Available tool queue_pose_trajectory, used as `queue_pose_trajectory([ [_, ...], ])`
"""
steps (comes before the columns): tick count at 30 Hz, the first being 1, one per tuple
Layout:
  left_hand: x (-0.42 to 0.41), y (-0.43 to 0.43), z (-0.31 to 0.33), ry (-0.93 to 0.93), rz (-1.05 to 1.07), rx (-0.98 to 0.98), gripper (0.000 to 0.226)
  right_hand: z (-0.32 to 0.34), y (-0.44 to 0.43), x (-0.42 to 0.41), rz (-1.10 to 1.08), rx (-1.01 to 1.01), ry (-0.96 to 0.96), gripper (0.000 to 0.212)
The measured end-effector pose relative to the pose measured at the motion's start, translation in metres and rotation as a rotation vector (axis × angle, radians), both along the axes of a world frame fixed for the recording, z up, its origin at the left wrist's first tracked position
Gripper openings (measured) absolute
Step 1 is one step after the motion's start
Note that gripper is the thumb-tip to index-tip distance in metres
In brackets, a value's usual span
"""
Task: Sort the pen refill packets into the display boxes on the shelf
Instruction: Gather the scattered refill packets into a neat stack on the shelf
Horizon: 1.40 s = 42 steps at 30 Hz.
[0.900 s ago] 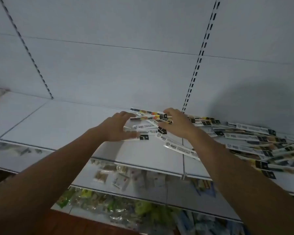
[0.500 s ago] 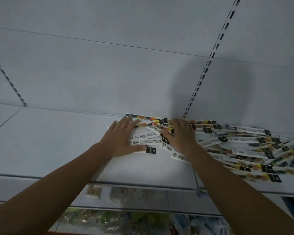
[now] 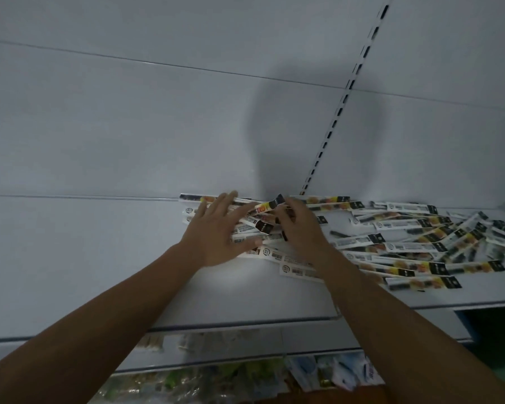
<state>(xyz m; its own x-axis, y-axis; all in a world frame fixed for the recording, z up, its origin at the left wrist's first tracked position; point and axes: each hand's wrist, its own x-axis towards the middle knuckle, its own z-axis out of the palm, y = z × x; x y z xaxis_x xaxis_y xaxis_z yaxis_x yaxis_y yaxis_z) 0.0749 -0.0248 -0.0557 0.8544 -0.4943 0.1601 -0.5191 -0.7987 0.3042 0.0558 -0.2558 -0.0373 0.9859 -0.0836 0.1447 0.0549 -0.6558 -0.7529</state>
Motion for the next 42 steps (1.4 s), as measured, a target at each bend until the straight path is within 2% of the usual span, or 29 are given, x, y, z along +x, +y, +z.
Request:
queue_pose_trajectory([
  [3, 0.0, 0.012, 0.003, -0.035, 0.046, -0.004, 0.097, 0.006, -0.038, 0.001, -0.024, -0.056, -0.053, 0.028],
  [6, 0.003, 0.027, 0.005, -0.052, 0.114, 0.052, 0.102, 0.002, -0.085, 0.008, -0.061, -0.355, -0.048, 0.035],
  [9, 0.002, 0.033, 0.001, 0.045, 0.167, 0.118, 0.107, -0.001, -0.115, 0.014, -0.097, -0.566, 0.061, 0.051],
  [12, -0.004, 0.025, -0.002, 0.072, 0.167, 0.141, 0.113, -0.013, -0.123, 0.017, -0.077, -0.642, 0.185, 0.073],
  [15, -0.007, 0.012, -0.002, 0.065, 0.152, 0.148, 0.116, -0.018, -0.12, 0.015, -0.02, -0.65, 0.192, 0.071],
  [19, -0.008, -0.002, 0.001, 0.093, 0.124, 0.162, 0.115, -0.013, -0.093, 0.008, 0.036, -0.711, 0.154, 0.054],
  [21, -0.011, -0.012, 0.002, 0.093, 0.094, 0.153, 0.114, -0.011, -0.081, 0.004, 0.067, -0.677, 0.128, 0.052],
  [23, -0.014, -0.02, 0.002, 0.079, 0.077, 0.121, 0.113, -0.011, -0.079, 0.003, 0.072, -0.543, 0.101, 0.053],
  [26, -0.016, -0.022, -0.002, 0.021, 0.084, 0.088, 0.108, -0.006, -0.092, 0.01, -0.044, -0.433, -0.083, 0.031],
  [28, -0.018, -0.022, -0.003, -0.003, 0.092, 0.078, 0.107, 0.002, -0.1, 0.019, -0.086, -0.426, -0.139, 0.028],
  [32, -0.022, -0.03, 0.006, 0.024, 0.071, 0.068, 0.107, 0.006, -0.097, 0.027, 0.164, -0.527, 0.017, 0.037],
  [34, -0.022, -0.035, 0.009, 0.044, 0.042, 0.088, 0.107, 0.0, -0.094, 0.023, 0.217, -0.532, 0.075, 0.039],
  [39, -0.023, -0.052, 0.001, 0.051, 0.049, 0.149, 0.11, 0.001, -0.076, 0.003, 0.234, -0.383, 0.031, 0.038],
  [42, -0.022, -0.061, -0.002, -0.025, 0.084, 0.0, 0.098, 0.011, -0.061, -0.008, 0.222, -0.093, 0.08, 0.043],
])
